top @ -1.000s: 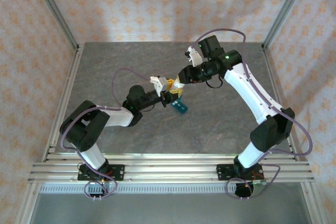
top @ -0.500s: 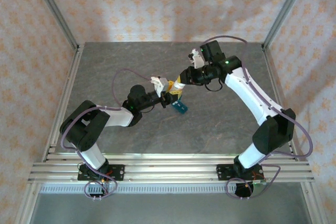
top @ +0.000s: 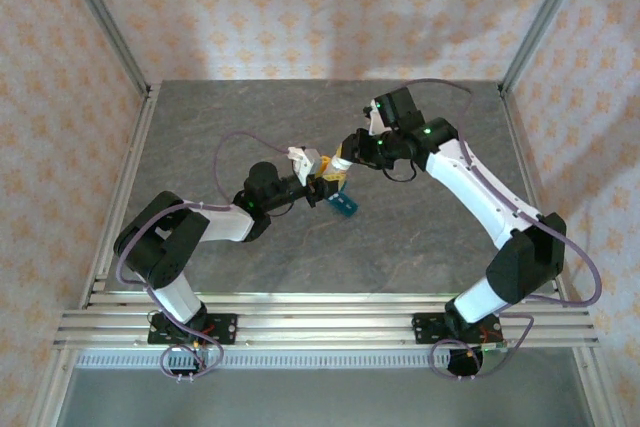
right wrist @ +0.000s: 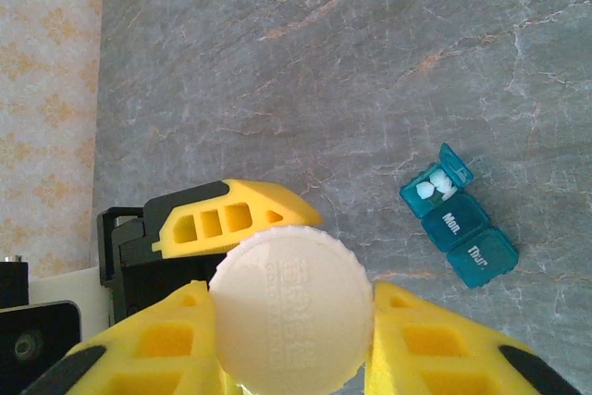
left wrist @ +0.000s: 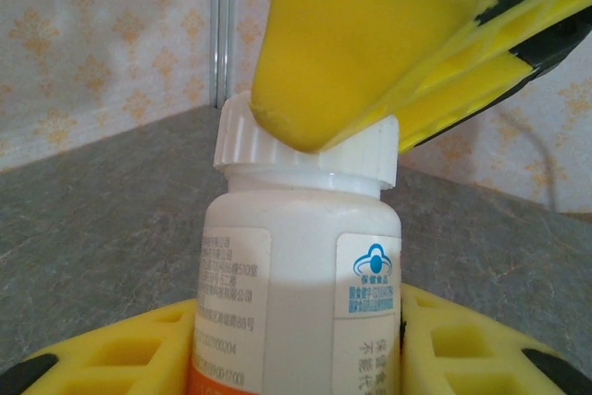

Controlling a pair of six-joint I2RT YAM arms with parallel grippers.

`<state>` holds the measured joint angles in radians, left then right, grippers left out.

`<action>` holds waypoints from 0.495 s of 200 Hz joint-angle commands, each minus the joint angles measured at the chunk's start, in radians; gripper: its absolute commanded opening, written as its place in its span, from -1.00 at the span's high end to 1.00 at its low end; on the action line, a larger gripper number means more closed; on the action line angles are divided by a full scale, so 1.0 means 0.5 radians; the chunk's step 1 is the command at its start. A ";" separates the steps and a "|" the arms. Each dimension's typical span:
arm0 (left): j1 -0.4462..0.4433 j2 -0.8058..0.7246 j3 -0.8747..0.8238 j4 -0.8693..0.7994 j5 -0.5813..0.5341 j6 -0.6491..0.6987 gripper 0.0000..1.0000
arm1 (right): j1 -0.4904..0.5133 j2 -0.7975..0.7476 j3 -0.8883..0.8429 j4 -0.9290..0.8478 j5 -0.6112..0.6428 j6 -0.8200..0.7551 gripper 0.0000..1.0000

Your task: Sort the pills into containers

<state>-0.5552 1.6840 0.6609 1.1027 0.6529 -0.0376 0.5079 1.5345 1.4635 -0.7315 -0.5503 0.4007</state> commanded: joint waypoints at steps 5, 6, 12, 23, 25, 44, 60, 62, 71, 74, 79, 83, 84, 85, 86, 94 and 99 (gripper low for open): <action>-0.024 -0.028 0.063 0.323 0.044 -0.013 1.00 | 0.061 0.017 0.026 -0.053 -0.004 0.036 0.24; -0.023 -0.027 0.064 0.321 0.044 -0.013 1.00 | 0.061 0.015 0.030 -0.056 -0.002 0.036 0.23; -0.024 -0.030 0.062 0.323 0.044 -0.016 1.00 | 0.057 0.020 0.052 -0.065 0.001 0.030 0.20; -0.023 -0.029 0.061 0.321 0.042 -0.018 1.00 | 0.049 0.026 0.093 -0.084 0.008 0.026 0.16; -0.022 -0.029 0.062 0.320 0.041 -0.019 1.00 | 0.048 0.025 0.100 -0.087 0.011 0.026 0.16; -0.023 -0.032 0.059 0.322 0.044 -0.017 1.00 | 0.022 0.024 0.169 -0.110 0.016 0.021 0.05; -0.022 -0.030 0.056 0.321 0.041 -0.013 1.00 | 0.002 0.020 0.219 -0.117 0.005 0.004 -0.13; -0.022 -0.031 0.055 0.322 0.039 -0.014 1.00 | 0.002 0.020 0.224 -0.117 -0.001 0.000 -0.17; -0.023 -0.030 0.056 0.322 0.043 -0.014 1.00 | -0.006 0.020 0.259 -0.120 -0.029 -0.023 -0.35; -0.022 -0.029 0.055 0.320 0.042 -0.014 1.00 | -0.008 0.020 0.270 -0.121 -0.035 -0.031 -0.39; -0.022 -0.029 0.056 0.320 0.041 -0.013 1.00 | -0.009 0.024 0.292 -0.131 -0.051 -0.050 -0.45; -0.023 -0.029 0.056 0.321 0.041 -0.013 1.00 | -0.010 0.030 0.311 -0.144 -0.062 -0.068 -0.49; -0.022 -0.028 0.054 0.322 0.041 -0.014 1.00 | -0.010 0.030 0.315 -0.148 -0.065 -0.073 -0.49; -0.022 -0.027 0.053 0.322 0.041 -0.014 1.00 | -0.011 0.033 0.320 -0.151 -0.067 -0.077 -0.50; -0.022 -0.027 0.055 0.322 0.041 -0.014 1.00 | -0.012 0.034 0.327 -0.152 -0.069 -0.080 -0.51; -0.022 -0.025 0.055 0.322 0.041 -0.014 1.00 | -0.013 0.047 0.373 -0.191 -0.074 -0.122 -0.57; -0.023 -0.027 0.053 0.323 0.043 -0.014 1.00 | -0.016 0.052 0.396 -0.210 -0.082 -0.153 -0.60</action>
<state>-0.5568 1.6840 0.6621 1.1934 0.6548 -0.0380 0.5095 1.5414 1.5867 -0.7853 -0.5655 0.3859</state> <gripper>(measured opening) 0.432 0.767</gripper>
